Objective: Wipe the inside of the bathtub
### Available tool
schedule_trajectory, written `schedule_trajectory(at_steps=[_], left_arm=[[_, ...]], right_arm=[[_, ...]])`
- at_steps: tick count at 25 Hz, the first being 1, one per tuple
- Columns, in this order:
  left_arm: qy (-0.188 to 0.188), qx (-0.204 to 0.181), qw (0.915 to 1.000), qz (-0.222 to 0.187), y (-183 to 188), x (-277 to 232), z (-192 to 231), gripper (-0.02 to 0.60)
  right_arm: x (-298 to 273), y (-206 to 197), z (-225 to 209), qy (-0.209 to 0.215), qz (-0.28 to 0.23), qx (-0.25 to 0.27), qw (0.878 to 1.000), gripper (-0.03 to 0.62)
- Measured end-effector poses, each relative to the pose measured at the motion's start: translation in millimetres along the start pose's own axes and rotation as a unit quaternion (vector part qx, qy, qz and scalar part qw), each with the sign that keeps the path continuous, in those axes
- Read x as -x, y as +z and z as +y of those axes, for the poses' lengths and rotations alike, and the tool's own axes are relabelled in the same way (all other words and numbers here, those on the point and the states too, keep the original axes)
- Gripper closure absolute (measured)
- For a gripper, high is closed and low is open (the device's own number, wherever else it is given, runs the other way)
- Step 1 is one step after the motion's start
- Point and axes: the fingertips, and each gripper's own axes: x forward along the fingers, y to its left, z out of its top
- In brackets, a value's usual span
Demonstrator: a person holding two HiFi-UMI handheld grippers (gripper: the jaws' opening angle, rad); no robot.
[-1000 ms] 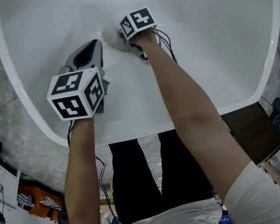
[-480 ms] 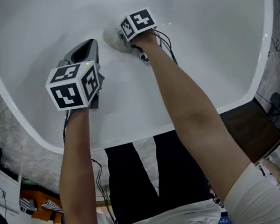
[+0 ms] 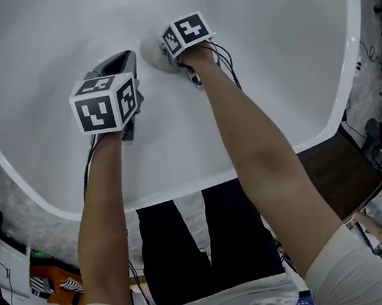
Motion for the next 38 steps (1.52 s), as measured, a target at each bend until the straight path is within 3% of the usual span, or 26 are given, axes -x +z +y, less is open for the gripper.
schedule_trajectory(at_steps=[11,22,38], left_arm=[[-0.017,-0.003,0.9998,0.011,-0.1,-29.6,-31.3,0.577],[-0.027,-0.009,0.9993,0.025,0.6,-55.3,-67.6,0.577],[-0.017,-0.021,0.9994,0.022,16.5,-26.6,-68.4,0.577]], right_arm=[[31.1,-19.0,-51.7,-0.041,0.012,0.005,0.999,0.5],[63.6,-39.7,-122.8,-0.12,0.058,0.04,0.99,0.5],[91.7,-49.4,-121.6,-0.135,0.069,0.061,0.987,0.5]])
